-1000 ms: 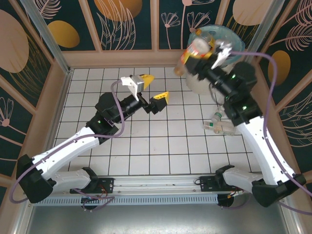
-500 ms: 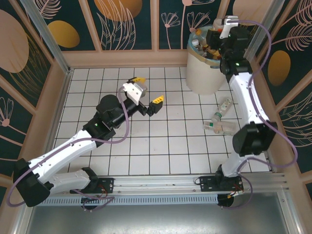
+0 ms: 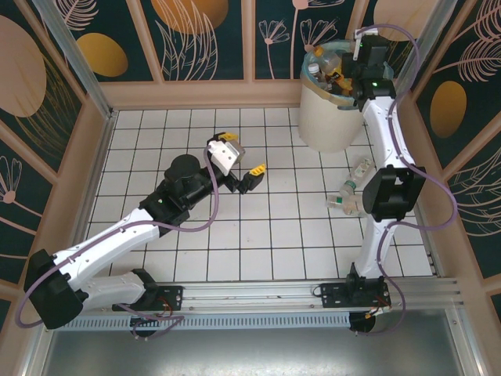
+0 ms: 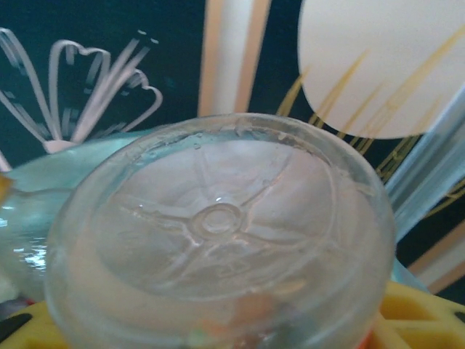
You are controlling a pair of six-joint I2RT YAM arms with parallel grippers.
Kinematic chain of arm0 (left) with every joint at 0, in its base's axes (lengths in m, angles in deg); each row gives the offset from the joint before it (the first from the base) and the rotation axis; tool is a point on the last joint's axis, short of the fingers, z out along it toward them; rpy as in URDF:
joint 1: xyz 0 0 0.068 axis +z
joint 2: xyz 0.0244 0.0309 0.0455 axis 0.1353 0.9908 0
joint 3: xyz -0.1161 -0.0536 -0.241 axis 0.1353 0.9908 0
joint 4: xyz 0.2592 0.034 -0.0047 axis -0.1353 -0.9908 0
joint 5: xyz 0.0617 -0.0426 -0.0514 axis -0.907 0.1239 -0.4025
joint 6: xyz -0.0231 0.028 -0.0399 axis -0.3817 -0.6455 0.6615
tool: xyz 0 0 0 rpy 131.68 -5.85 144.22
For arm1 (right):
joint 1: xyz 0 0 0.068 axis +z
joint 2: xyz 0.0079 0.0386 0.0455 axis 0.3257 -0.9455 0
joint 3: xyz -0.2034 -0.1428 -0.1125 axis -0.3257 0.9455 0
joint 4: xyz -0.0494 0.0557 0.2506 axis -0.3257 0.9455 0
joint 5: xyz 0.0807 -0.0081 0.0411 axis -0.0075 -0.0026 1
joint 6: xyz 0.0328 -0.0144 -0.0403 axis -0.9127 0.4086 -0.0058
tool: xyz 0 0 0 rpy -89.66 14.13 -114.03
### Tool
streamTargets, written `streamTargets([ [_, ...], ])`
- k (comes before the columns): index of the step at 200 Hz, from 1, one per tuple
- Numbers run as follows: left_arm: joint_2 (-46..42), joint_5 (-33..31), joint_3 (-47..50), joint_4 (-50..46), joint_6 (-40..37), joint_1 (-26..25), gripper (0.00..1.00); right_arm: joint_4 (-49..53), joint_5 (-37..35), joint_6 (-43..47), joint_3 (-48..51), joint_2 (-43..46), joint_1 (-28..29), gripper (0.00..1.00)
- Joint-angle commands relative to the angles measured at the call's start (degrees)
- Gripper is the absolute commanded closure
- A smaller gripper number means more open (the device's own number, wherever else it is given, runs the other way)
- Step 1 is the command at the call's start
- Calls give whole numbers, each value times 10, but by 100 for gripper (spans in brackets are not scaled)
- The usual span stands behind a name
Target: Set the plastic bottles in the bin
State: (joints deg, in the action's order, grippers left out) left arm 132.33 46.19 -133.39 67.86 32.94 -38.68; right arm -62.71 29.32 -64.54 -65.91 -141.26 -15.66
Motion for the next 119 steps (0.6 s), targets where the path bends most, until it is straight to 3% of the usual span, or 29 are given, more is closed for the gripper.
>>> streamTargets([
  [1,-2,7,5,-1,-10,0,1,23,-39,-12,-37,-15,-10,33],
  [16,-2,8,6,-1,-11,0,1,34,-37,-19,-52,-23,-11,22],
  [39,1,9,6,-1,-10,0,1,44,-29,-19,-71,-30,-10,19],
  [93,5,7,5,-4,-11,0,1,33,12,-21,-91,-39,-13,20],
  [119,5,5,7,-6,-13,0,1,49,19,-19,-117,-64,-16,30],
])
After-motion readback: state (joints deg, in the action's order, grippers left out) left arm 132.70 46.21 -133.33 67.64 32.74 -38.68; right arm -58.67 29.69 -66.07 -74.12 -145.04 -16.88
